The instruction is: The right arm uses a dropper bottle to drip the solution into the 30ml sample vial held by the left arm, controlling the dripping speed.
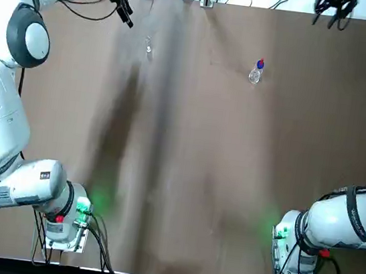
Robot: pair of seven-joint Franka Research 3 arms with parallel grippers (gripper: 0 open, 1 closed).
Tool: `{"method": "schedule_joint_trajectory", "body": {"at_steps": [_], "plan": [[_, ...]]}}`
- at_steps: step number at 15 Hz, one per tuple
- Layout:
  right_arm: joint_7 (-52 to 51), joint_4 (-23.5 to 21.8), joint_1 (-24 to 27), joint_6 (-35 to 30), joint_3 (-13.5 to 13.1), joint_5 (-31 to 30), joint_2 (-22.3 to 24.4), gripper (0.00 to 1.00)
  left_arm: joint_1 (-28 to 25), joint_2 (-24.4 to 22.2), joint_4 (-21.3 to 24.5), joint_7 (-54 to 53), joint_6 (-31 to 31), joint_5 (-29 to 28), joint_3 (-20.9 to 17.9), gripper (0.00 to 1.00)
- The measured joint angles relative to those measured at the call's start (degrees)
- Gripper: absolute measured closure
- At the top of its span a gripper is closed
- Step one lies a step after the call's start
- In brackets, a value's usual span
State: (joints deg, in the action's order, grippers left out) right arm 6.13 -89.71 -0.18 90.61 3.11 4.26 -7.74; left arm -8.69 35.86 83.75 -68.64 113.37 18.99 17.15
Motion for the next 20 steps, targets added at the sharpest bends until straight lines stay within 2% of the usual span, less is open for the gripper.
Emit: {"method": "schedule_joint_trajectory", "body": {"at_steps": [2,5,6,9,11,13,18,20], "plan": [[-0.5,0.7,0.8,-3.5,0.0,0.0,2.9,0.3,0.2,-2.0,0.0,7.8,-2.7,-2.0,0.6,0.0],[-0.5,0.7,0.8,-5.4,0.3,0.0,7.2,0.26,0.3,-4.8,0.0,17.7,-6.1,-4.8,0.6,0.0],[-0.5,0.3,0.8,-5.4,0.6,0.0,8.1,0.22,0.3,-5.6,0.0,21.2,-7.3,-6.6,0.6,0.0],[-0.5,-2.5,0.4,-1.3,1.3,0.0,8.9,0.0,0.8,-8.6,0.0,33.0,-11.5,-12.9,0.7,0.0],[-0.8,-4.4,0.2,0.6,1.4,0.0,8.8,0.0,1.7,-11.0,0.0,41.1,-13.6,-17.3,0.7,0.0],[-1.3,-4.6,-0.7,1.0,1.5,0.0,8.8,0.0,2.0,-13.8,-0.1,49.2,-17.2,-19.0,0.7,0.0],[-1.3,-4.7,-2.2,0.7,1.3,0.0,8.9,0.0,1.8,-19.6,-0.1,72.2,-32.7,-21.7,0.6,0.0],[-1.3,-4.7,-1.9,0.1,1.0,0.0,8.9,0.0,1.7,-21.5,-0.1,77.6,-35.9,-23.7,0.5,0.0]]}}
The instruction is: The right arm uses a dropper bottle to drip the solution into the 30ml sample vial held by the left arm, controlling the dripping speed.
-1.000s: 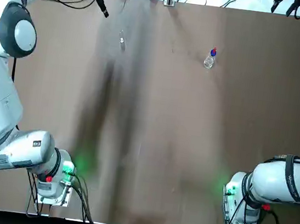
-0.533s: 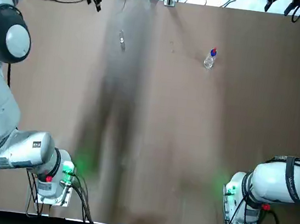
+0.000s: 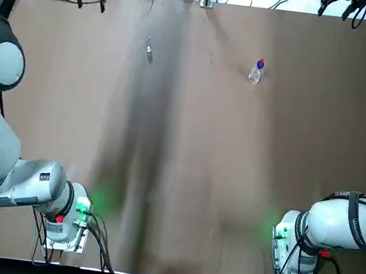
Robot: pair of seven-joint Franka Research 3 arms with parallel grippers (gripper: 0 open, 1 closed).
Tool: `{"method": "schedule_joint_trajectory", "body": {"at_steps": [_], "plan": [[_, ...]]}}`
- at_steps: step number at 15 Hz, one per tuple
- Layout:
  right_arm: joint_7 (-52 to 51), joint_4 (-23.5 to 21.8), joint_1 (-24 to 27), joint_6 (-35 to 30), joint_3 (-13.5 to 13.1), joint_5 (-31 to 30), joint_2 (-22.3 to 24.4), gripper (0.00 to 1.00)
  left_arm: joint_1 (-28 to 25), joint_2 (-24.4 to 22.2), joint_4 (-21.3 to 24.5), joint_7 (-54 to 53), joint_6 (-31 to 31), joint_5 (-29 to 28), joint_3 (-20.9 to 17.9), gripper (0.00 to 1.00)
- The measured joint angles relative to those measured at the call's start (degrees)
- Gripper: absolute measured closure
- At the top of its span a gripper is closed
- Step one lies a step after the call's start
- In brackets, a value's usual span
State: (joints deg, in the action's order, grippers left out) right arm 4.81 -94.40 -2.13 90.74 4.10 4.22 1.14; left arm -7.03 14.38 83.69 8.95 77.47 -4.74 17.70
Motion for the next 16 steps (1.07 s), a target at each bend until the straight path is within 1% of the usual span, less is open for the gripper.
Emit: {"method": "schedule_joint_trajectory", "body": {"at_steps": [3,4,6,8,11,16], "plan": [[0.0,0.0,0.1,-0.4,-0.2,0.0,0.1,0.0,0.7,-3.8,0.0,1.9,-4.3,-5.1,0.0,0.0],[-0.1,0.1,1.0,-0.6,-0.4,0.0,0.4,0.0,1.2,-5.3,0.0,1.9,-5.4,-6.0,0.1,0.0],[-2.2,0.1,2.5,-0.9,-0.7,0.0,1.3,0.0,1.3,-5.5,0.1,1.9,-5.2,-6.0,0.1,0.0],[-4.4,0.1,3.4,-1.3,-1.0,0.0,1.9,0.0,1.2,-5.4,0.1,2.2,-3.6,-6.3,0.0,0.0],[-4.9,0.0,3.5,-1.1,-0.9,0.0,2.0,0.0,1.2,-5.4,0.1,2.5,-0.2,-7.9,0.0,0.0],[-4.9,-0.5,3.5,-0.1,-0.7,0.0,2.1,0.0,1.5,-5.4,0.1,2.5,5.1,-7.9,0.1,0.0]]}}
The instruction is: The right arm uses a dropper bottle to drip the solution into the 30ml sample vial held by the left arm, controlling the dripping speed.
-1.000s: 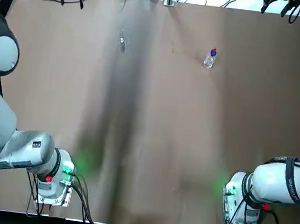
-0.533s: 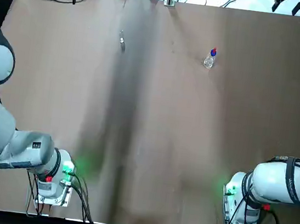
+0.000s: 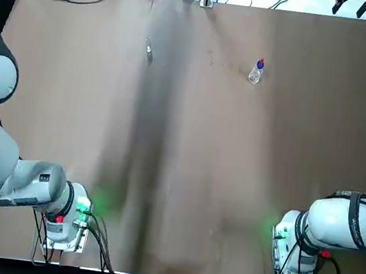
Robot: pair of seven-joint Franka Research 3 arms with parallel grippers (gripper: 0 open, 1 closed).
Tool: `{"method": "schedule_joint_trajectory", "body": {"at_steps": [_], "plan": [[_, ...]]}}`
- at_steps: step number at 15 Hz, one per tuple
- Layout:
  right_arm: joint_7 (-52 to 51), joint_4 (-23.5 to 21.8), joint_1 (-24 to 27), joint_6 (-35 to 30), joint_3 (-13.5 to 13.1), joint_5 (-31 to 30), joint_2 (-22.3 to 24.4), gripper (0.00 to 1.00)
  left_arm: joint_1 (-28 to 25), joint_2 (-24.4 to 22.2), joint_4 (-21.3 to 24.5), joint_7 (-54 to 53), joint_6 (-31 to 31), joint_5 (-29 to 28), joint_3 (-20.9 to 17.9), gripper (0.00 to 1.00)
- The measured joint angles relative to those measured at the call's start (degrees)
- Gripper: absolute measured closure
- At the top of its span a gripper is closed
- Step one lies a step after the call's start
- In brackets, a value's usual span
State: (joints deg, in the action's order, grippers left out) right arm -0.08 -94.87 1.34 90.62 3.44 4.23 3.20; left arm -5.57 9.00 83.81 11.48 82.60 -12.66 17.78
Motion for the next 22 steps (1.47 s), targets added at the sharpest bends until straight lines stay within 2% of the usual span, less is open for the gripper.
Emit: {"method": "schedule_joint_trajectory", "body": {"at_steps": [5,10,22], "plan": [[0.0,-0.9,0.0,0.6,0.5,0.0,0.7,0.0,-1.1,-2.2,0.7,0.4,5.3,6.4,-1.5,0.0],[-0.1,-1.1,-0.2,0.1,0.8,0.0,1.1,0.0,-1.8,-8.6,7.8,0.4,8.7,9.5,-3.6,0.0],[-0.5,-1.0,-0.1,-0.4,0.7,-0.1,1.3,0.0,-2.2,-7.8,7.4,3.0,10.4,9.6,-3.8,0.0]]}}
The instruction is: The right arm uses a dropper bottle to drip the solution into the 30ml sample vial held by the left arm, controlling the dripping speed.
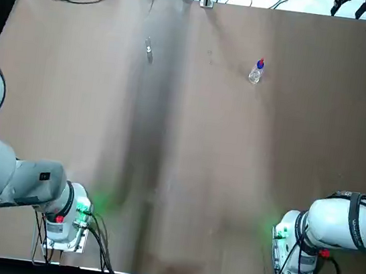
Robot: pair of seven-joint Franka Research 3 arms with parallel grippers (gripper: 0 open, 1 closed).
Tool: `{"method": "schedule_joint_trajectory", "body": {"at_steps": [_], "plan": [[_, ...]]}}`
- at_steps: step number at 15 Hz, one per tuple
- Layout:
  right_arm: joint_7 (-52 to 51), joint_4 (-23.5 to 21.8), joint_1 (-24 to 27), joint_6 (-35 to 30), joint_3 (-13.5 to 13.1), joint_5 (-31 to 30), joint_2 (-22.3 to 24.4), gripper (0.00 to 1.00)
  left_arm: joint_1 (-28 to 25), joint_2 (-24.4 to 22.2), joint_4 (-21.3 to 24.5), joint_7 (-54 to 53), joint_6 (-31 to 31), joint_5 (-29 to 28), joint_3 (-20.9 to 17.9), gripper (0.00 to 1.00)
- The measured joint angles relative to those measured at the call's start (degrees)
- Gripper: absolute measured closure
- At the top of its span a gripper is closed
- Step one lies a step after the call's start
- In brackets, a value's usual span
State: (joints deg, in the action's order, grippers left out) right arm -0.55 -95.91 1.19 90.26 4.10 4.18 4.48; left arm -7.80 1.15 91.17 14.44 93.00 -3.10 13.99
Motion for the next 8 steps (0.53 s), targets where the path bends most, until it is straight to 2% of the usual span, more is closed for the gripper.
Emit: {"method": "schedule_joint_trajectory", "body": {"at_steps": [8], "plan": [[0.0,0.0,0.0,0.6,0.0,0.0,0.0,0.0,0.0,0.1,-0.1,0.0,0.0,0.0,0.0,0.0]]}}
